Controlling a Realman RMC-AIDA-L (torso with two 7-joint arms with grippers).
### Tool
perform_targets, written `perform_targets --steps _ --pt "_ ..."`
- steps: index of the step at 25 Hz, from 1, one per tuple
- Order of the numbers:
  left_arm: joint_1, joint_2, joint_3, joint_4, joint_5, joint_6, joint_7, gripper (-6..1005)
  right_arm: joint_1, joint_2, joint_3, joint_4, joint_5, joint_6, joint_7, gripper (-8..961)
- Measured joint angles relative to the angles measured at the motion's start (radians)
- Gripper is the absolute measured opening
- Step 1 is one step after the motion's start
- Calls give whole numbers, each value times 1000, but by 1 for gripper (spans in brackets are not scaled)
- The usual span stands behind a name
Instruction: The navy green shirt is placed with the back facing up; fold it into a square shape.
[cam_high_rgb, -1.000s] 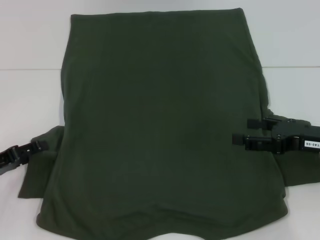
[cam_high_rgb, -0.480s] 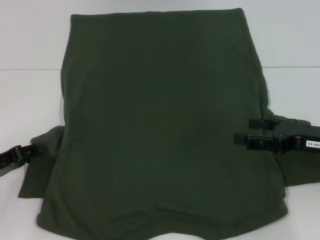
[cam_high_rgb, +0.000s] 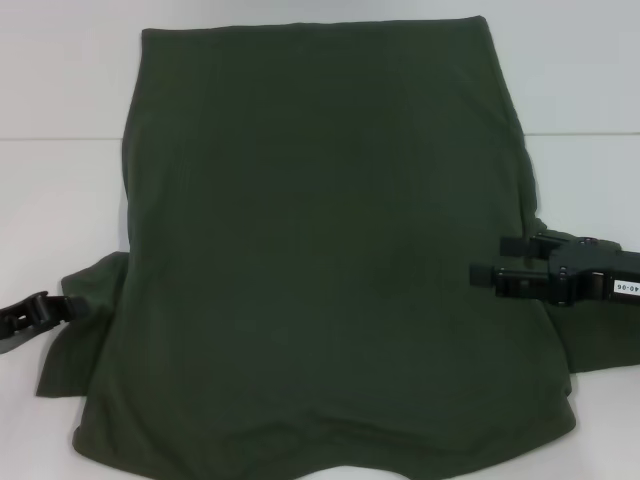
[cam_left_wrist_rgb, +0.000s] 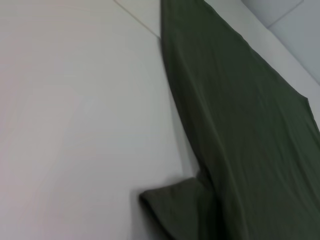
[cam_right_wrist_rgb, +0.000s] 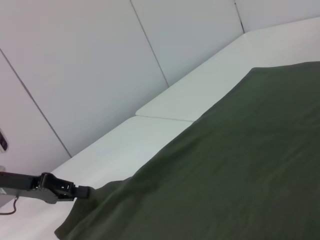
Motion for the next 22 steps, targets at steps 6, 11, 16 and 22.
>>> perform_targets --steps 6,11,16,22 --pt "-2 2 52 34 20 11 -6 27 2 0 3 0 0 1 0 945" --pt "-19 5 60 102 112 1 -58 18 4 0 5 0 0 1 1 945" --pt "-72 30 66 158 251 -5 -124 15 5 -5 5 0 0 2 2 945" --pt "-130 55 67 160 361 -10 -180 20 7 -9 6 0 0 2 7 944"
